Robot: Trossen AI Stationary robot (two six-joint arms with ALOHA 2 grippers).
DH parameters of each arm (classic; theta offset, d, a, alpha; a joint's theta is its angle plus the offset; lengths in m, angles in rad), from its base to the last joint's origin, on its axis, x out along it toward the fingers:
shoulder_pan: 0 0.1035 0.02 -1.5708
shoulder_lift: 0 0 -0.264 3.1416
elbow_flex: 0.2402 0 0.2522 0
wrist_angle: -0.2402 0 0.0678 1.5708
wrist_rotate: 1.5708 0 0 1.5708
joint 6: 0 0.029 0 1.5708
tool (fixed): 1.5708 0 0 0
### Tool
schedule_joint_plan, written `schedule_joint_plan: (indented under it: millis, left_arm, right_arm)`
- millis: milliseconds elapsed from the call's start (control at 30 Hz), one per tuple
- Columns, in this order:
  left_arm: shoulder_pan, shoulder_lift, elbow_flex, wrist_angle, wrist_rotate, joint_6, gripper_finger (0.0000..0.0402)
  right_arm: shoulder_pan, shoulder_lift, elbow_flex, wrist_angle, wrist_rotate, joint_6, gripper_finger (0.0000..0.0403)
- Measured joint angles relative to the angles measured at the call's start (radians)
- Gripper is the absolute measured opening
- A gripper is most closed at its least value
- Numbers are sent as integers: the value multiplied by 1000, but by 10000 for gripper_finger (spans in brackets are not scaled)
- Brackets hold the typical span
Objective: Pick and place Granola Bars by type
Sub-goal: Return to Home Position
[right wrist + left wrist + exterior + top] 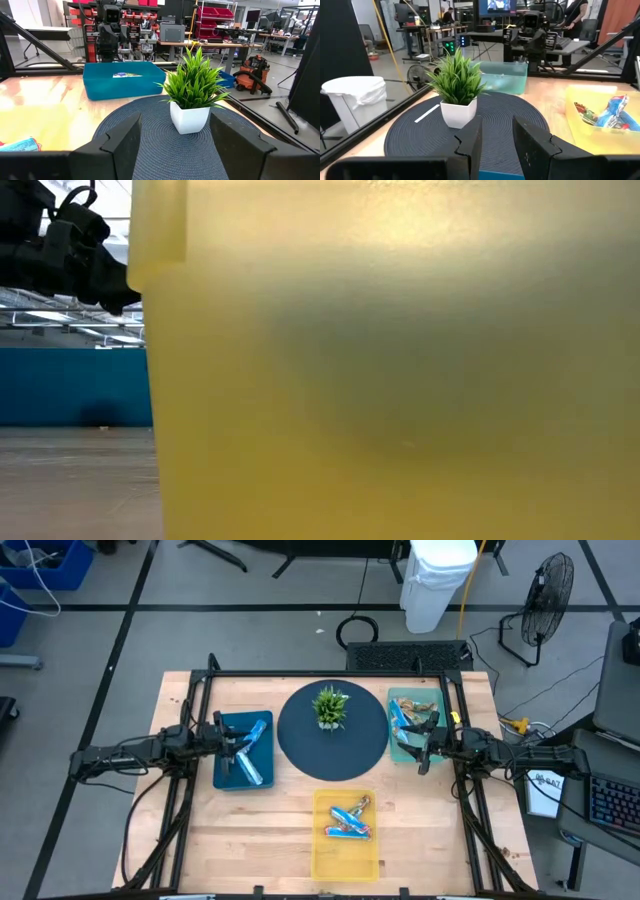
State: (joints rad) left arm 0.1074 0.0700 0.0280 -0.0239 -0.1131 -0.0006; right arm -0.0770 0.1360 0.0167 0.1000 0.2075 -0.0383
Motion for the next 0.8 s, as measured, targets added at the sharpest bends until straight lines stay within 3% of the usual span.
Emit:
schedule_joint_plan:
  millis: [800]
  left_arm:
    - [0,2,-17,53,19,-64,113]
  right_arm:
    - [0,0,0,0,0,0,226]
